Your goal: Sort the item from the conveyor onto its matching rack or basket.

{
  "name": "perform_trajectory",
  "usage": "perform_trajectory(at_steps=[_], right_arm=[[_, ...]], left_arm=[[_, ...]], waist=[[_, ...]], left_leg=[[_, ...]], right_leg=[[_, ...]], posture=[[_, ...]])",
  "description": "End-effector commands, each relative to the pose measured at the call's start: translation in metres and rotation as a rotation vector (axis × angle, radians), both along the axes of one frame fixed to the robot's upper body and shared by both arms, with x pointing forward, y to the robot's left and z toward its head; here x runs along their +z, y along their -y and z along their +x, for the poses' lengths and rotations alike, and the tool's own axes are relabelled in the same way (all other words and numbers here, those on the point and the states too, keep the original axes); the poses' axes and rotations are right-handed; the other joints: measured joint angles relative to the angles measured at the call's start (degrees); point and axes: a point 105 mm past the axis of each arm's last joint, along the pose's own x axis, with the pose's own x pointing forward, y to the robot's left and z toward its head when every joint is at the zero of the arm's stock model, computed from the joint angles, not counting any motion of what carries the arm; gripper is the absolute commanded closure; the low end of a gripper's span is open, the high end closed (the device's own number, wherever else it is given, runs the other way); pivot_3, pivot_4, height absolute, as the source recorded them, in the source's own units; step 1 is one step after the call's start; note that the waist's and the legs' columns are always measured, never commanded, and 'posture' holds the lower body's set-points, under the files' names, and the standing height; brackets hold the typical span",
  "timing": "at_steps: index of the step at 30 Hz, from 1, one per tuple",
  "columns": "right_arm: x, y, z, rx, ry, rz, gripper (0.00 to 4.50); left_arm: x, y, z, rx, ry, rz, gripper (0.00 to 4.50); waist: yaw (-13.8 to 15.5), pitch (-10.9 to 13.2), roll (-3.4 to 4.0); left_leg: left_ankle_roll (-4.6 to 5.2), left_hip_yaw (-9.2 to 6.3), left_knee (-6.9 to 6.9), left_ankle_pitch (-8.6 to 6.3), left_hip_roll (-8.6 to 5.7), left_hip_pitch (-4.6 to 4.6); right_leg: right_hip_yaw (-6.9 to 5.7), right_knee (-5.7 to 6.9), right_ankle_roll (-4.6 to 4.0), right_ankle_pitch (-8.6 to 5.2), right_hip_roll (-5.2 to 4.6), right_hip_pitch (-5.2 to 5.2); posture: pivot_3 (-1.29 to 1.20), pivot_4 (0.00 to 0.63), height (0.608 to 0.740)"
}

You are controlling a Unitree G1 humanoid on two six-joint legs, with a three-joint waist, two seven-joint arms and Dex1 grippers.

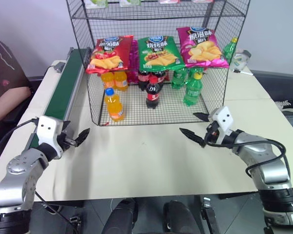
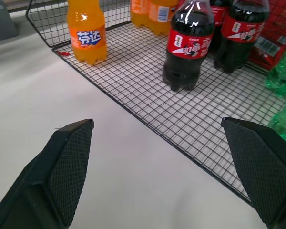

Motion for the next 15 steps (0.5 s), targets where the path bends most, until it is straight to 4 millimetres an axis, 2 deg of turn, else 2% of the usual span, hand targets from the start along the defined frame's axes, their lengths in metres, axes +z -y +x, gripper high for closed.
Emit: perform_trajectory(at_steps=[1, 15], right_arm=[[0.0107, -0.0032, 0.0014, 0.015, 0.05, 0.011, 0.0], [0.0088, -0.0067, 0.0004, 0.025, 0.054, 0.008, 0.0]], left_arm=[[0.011, 0.0002, -0.0007, -0.005, 0.05, 0.024, 0.02], [0.006, -0.0053, 0.0001, 0.012, 0.039, 0.016, 0.02]], waist=[[0.0, 0.0, 0.0], [0.0, 0.0, 0.0]], left_leg=[[0.0, 0.0, 0.0, 0.0, 0.0, 0.0], [0.0, 0.0, -0.02, 0.0, 0.0, 0.0]], right_leg=[[0.0, 0.0, 0.0, 0.0, 0.0, 0.0], [0.0, -0.02, -0.01, 0.0, 0.0, 0.0]], posture=[[0.0, 0.15, 0.74], [0.0, 0.15, 0.74]])
